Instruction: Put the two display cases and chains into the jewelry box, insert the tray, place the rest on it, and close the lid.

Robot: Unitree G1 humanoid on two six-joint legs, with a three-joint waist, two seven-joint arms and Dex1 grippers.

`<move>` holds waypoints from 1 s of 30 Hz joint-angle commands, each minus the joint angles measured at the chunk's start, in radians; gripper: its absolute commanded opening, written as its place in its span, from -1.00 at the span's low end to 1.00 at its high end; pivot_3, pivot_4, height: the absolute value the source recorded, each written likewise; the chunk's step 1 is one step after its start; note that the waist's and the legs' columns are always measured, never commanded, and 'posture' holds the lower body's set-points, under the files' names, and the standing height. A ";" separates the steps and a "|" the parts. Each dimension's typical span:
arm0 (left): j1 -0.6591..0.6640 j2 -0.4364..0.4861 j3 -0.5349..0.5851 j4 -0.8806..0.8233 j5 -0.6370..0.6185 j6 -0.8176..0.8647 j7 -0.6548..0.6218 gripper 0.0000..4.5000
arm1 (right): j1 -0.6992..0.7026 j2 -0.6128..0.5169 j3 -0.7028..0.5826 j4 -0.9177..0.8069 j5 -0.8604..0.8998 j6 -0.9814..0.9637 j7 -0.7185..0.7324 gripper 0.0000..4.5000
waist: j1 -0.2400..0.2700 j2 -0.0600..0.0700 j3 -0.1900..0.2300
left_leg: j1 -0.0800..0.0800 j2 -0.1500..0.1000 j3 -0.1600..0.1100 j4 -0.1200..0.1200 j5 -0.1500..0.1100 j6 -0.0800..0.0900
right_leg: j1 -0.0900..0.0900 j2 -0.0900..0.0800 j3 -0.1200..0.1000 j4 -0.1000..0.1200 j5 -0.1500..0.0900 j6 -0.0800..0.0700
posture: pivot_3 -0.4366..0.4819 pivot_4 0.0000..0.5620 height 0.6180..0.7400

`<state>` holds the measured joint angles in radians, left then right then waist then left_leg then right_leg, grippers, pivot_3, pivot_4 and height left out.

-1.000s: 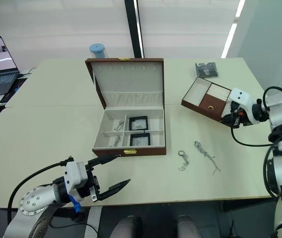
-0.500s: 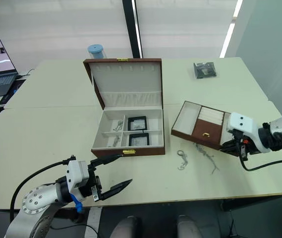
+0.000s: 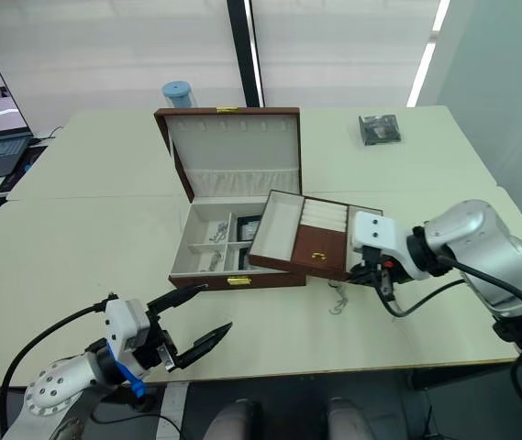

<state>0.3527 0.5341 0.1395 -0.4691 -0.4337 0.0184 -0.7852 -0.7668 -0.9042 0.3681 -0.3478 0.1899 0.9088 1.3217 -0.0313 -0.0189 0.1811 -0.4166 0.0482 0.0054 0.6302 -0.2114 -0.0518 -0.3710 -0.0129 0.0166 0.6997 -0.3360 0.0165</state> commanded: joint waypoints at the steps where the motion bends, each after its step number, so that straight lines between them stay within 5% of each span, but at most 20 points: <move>1: 0.046 -0.026 0.038 -0.075 0.009 -0.012 0.057 1.00 | -0.082 0.040 0.041 0.019 -0.018 -0.014 -0.020 -0.99 | 0.001 0.000 0.000 | 0.000 0.000 0.000 0.000 0.000 0.000 | 0.000 -0.001 0.000 0.000 0.000 0.000 | -0.05 -0.47 1.00; 13: 0.207 -0.122 0.060 -0.153 0.067 -0.055 0.177 1.00 | -0.317 0.314 0.237 0.231 -0.094 -0.004 -0.080 -0.99 | 0.000 0.000 0.000 | 0.000 0.000 -0.001 0.000 0.000 0.000 | 0.000 -0.001 -0.001 0.000 0.000 0.000 | -0.05 -0.47 1.00; 30: 0.223 -0.192 0.016 -0.162 0.120 -0.090 0.248 1.00 | -0.452 0.453 0.325 0.394 -0.134 -0.001 -0.046 -0.99 | 0.000 -0.001 0.000 | -0.001 0.000 -0.001 0.000 0.000 0.000 | -0.001 -0.001 -0.001 0.001 0.000 0.000 | -0.05 -0.47 1.00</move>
<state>0.5706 0.3462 0.1543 -0.5970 -0.3120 -0.0480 -0.5379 -1.1753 -0.4554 0.7106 0.0554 0.0595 0.9089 1.2719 -0.0316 -0.0201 0.1806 -0.4171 0.0482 0.0049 0.6300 -0.2116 -0.0516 -0.3721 -0.0143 0.0155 0.7004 -0.3359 0.0163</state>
